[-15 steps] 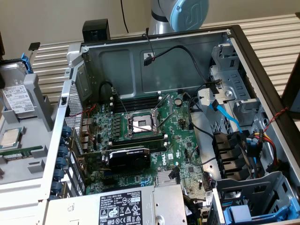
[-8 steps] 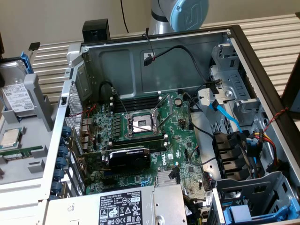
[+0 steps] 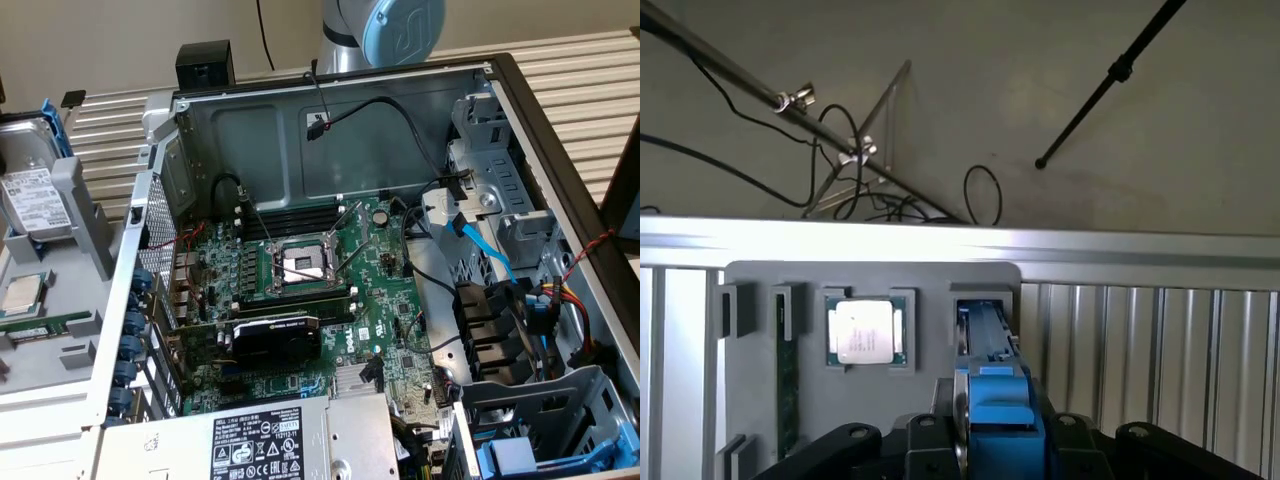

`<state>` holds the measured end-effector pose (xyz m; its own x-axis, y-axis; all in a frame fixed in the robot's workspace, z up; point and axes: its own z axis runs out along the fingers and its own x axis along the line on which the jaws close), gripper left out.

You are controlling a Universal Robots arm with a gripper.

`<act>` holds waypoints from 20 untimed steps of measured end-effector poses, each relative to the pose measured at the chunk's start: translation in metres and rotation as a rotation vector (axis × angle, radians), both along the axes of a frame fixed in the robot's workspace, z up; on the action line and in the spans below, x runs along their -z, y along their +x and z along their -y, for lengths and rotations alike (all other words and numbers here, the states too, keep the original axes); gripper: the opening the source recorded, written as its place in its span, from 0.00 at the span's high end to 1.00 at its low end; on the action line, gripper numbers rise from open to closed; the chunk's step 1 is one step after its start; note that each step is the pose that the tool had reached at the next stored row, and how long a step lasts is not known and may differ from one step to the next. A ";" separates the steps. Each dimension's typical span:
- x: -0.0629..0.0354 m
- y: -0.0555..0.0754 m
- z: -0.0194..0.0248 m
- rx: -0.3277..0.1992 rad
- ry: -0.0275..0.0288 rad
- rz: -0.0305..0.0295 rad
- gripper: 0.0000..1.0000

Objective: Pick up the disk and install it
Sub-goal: 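Pick up the disk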

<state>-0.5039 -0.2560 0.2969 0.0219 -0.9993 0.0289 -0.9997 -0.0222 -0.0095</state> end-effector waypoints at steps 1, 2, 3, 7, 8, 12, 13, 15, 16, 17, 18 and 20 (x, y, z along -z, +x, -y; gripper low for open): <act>-0.0020 0.000 -0.0002 0.000 -0.0004 0.0016 0.63; -0.0034 0.000 -0.0003 0.000 -0.0007 0.0026 0.63; -0.0048 0.000 -0.0004 0.000 -0.0009 0.0039 0.63; -0.0098 -0.001 -0.0010 0.000 -0.0012 0.0077 0.63; -0.0116 -0.001 -0.0013 0.000 -0.0015 0.0083 0.63; -0.0231 -0.001 -0.0020 0.000 -0.0031 0.0109 0.63; -0.0262 -0.001 -0.0022 0.000 -0.0036 0.0117 0.63; -0.0328 -0.001 -0.0024 0.000 -0.0046 0.0133 0.63; -0.0359 -0.001 -0.0027 0.000 -0.0051 0.0146 0.63; -0.0389 -0.001 -0.0029 0.000 -0.0054 0.0160 0.63; -0.0421 -0.001 -0.0031 0.000 -0.0058 0.0172 0.63; -0.0482 -0.002 -0.0036 0.000 -0.0066 0.0201 0.63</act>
